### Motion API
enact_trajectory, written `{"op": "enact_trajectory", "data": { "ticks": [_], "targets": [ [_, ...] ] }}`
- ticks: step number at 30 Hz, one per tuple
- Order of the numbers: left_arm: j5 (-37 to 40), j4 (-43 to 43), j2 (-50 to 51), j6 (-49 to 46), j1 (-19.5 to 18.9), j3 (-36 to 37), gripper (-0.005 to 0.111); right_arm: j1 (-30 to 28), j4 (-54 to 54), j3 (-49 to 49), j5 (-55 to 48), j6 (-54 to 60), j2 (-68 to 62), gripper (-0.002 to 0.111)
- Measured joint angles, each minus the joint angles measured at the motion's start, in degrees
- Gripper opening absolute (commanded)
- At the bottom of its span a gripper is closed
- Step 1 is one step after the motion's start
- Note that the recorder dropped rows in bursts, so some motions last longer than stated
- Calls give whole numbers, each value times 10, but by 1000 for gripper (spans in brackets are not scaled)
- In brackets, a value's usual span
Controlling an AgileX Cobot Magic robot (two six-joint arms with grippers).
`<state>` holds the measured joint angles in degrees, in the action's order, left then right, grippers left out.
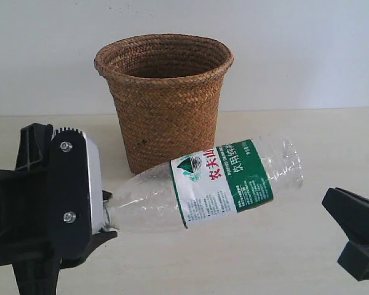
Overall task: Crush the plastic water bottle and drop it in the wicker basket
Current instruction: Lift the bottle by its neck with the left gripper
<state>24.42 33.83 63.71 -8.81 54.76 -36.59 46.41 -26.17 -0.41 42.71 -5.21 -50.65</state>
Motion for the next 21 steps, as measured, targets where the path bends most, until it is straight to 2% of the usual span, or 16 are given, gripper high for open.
{"op": "enact_trajectory", "data": {
  "ticks": [2,4,8,13,15,18,21],
  "targets": [
    [6,-39,3,-3,0,0,4,0,0,0,0,0,0,1],
    [40,-110,28,-55,0,0,4,0,0,0,0,0,0,1],
    [133,-139,93,-129,0,0,4,0,0,0,0,0,0,1],
    [113,-150,135,-138,0,0,4,0,0,0,0,0,0,1],
    [102,-139,137,-138,0,0,4,0,0,0,0,0,0,1],
    [90,-78,136,-121,0,0,4,0,0,0,0,0,0,1],
    [99,60,127,-24,0,-19,4,0,0,0,0,0,0,1]
  ]
}}
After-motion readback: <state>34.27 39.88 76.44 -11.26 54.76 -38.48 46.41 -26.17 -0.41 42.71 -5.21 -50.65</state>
